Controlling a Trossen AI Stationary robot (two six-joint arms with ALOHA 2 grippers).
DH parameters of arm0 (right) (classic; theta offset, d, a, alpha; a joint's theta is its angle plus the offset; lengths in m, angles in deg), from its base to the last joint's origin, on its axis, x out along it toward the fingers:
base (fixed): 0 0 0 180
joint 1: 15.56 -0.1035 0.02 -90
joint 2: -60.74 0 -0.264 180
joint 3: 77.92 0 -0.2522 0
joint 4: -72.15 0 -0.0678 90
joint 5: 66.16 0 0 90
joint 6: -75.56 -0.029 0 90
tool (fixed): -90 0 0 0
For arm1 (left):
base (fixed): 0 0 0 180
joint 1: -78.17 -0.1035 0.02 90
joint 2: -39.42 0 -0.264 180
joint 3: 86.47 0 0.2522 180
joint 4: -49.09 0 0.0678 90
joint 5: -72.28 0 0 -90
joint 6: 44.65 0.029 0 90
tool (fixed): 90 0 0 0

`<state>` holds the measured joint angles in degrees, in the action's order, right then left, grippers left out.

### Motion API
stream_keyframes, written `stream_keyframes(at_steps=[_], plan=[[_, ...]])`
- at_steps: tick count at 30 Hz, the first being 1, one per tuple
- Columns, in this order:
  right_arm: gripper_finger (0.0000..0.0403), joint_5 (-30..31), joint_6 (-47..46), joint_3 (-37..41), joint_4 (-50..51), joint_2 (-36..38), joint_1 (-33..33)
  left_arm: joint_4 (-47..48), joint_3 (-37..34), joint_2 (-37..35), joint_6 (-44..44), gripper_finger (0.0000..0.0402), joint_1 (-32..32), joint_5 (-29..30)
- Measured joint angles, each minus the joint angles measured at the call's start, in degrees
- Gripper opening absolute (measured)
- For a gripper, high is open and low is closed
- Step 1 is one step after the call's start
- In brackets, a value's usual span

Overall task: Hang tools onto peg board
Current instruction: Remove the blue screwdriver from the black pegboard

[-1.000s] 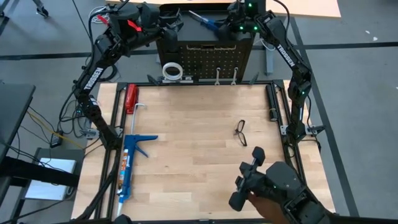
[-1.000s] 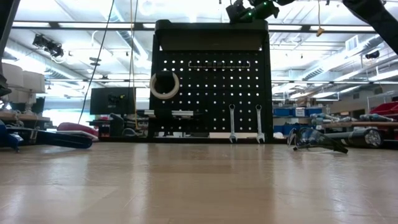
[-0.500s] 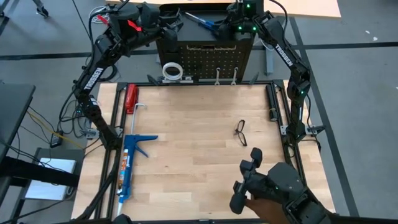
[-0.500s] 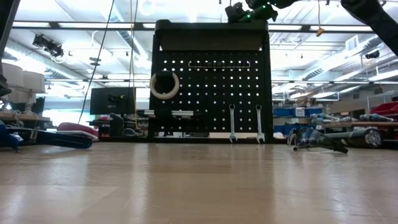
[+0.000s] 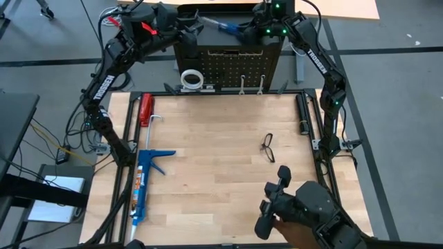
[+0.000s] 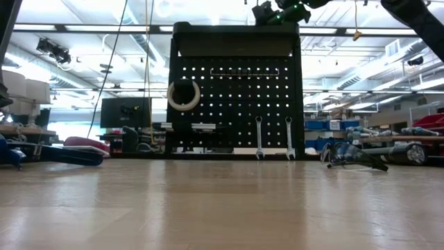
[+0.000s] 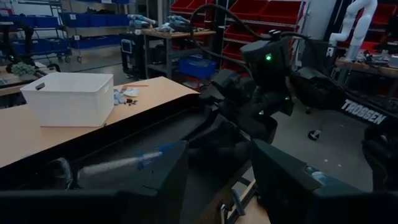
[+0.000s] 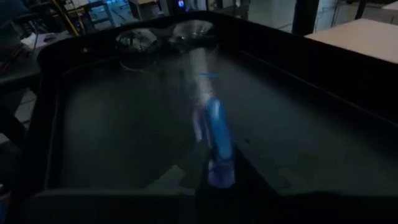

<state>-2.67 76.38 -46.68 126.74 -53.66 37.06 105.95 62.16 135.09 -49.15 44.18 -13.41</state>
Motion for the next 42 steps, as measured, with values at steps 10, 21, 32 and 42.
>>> stream_keyframes(at_steps=[10,21,32,42], plan=[[0.0007,-2.55,1.51,0.08,-1.13,0.12,-0.35,-0.05,0.01,-0.91,0.21,0.0182,0.00,0.53],[0.0102,-5.06,-1.98,0.20,-4.18,1.43,-0.07,0.04,0.01,-1.16,1.97,0.0182,0.42,2.93],[0.0112,-2.40,-2.45,0.17,-6.38,1.87,-3.06,-0.40,0.01,-2.47,7.36,0.0182,4.22,10.30],[0.0115,-1.87,-2.01,0.07,-6.26,-0.40,-2.47,-0.28,0.01,-3.00,8.91,0.0182,7.18,12.41]])
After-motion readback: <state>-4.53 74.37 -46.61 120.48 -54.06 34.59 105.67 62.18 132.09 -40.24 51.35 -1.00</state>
